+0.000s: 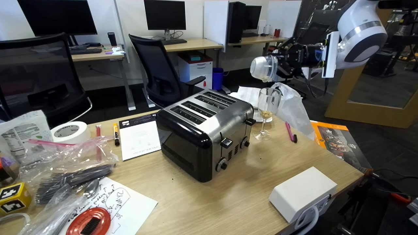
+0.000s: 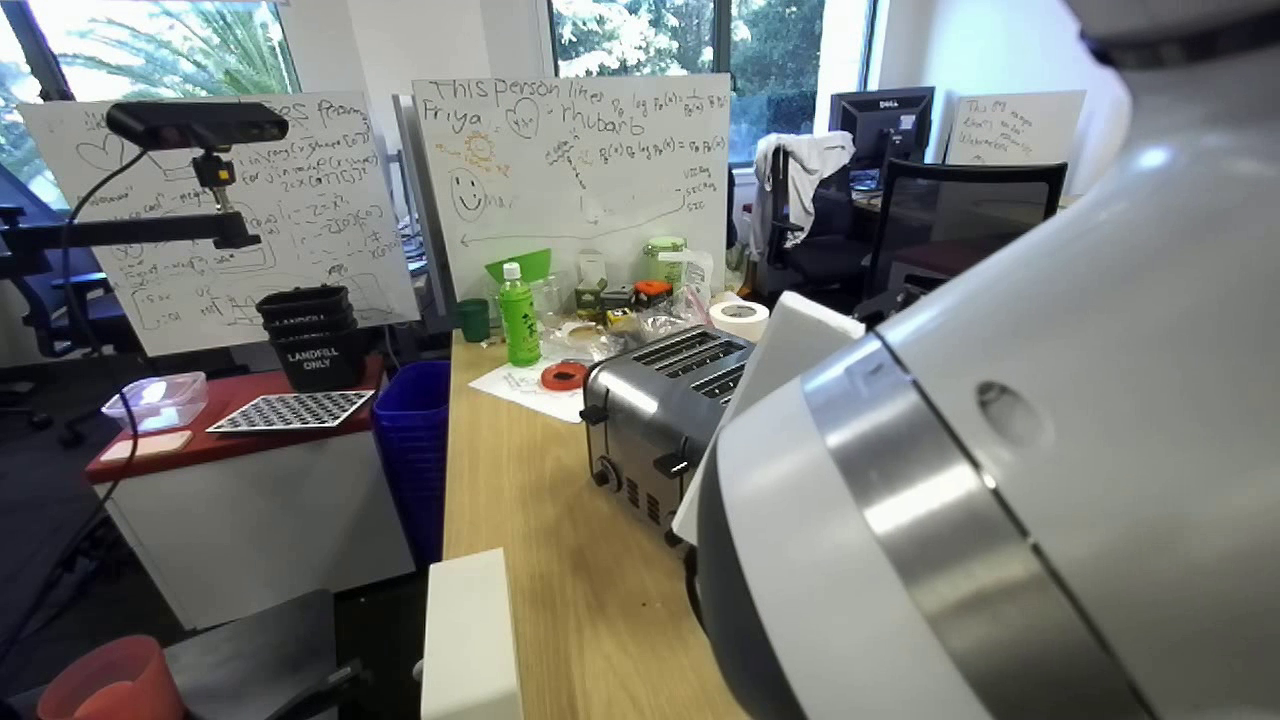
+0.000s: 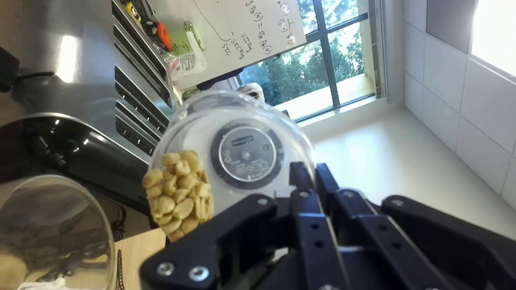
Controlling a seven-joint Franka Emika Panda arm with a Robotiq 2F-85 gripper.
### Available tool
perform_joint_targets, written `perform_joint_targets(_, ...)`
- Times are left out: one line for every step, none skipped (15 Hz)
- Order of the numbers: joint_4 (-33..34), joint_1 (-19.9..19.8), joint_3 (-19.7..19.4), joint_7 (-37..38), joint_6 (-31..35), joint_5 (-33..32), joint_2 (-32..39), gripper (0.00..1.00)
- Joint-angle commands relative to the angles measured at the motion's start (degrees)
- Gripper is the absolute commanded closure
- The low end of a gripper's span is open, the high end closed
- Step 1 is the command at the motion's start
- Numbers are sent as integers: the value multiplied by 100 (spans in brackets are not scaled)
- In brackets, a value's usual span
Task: Pour the contents in the small clear bowl on the left into the glass on the right
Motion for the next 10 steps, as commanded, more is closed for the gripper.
perform_joint_targets(41,-2,33,155,-13,89,85,98)
perform_joint_targets(44,-12,41,211,-46,108,99,98)
perform_joint_targets(44,-17,43,262,-63,104,110,98)
perform_joint_targets(41,-14,43,291,-56,97,121,98)
perform_joint_targets(42,-14,43,317,-54,100,134,98)
perform_joint_targets(42,-15,46,361,-62,105,150,98)
perform_joint_targets(44,-16,51,404,-78,108,169,98)
perform_joint_targets(49,-18,59,436,-104,108,199,98)
perform_joint_targets(51,-14,68,470,-97,126,225,98)
perform_joint_targets(58,-14,80,515,-103,148,257,98)
